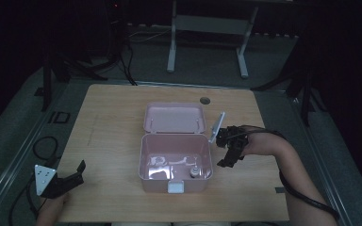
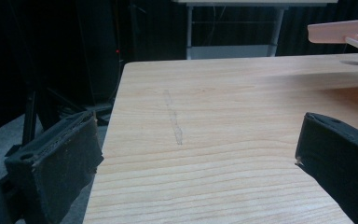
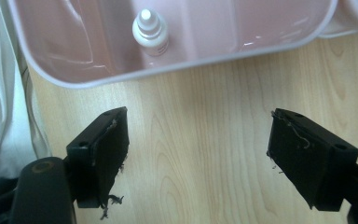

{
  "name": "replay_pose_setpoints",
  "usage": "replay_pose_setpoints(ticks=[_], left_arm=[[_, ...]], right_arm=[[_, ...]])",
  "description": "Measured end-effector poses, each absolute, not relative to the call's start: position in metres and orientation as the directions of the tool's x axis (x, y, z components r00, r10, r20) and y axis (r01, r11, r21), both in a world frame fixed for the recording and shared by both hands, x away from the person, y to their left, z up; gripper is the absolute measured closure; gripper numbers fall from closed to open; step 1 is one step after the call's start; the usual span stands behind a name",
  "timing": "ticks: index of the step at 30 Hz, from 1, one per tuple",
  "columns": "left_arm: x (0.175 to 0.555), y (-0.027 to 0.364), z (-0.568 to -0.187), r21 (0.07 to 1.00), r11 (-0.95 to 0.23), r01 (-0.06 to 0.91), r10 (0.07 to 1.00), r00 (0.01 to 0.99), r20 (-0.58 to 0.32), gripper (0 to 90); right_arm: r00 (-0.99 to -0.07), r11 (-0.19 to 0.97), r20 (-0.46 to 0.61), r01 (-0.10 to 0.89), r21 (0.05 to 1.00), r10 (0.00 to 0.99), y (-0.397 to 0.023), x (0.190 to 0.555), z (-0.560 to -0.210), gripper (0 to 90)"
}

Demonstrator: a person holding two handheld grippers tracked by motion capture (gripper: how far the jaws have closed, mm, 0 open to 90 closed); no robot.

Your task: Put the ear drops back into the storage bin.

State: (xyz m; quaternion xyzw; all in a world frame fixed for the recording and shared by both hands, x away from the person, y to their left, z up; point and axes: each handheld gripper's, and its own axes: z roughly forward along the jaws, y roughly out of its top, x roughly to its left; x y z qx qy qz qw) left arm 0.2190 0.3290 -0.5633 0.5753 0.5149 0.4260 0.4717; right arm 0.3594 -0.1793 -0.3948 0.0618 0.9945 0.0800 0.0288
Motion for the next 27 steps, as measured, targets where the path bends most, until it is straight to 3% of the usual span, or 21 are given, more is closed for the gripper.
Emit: replay_pose_setpoints(ticks=[27], left_arm=[[0.219,0.329,-0.563,0.982,-0.026,0.189,0.995,0.104,0.006,0.4]], right_arm=[[-0.953,0.866,0.018,0.284,0.413,0.304,-0.252,0.353,-0.476,20.0]])
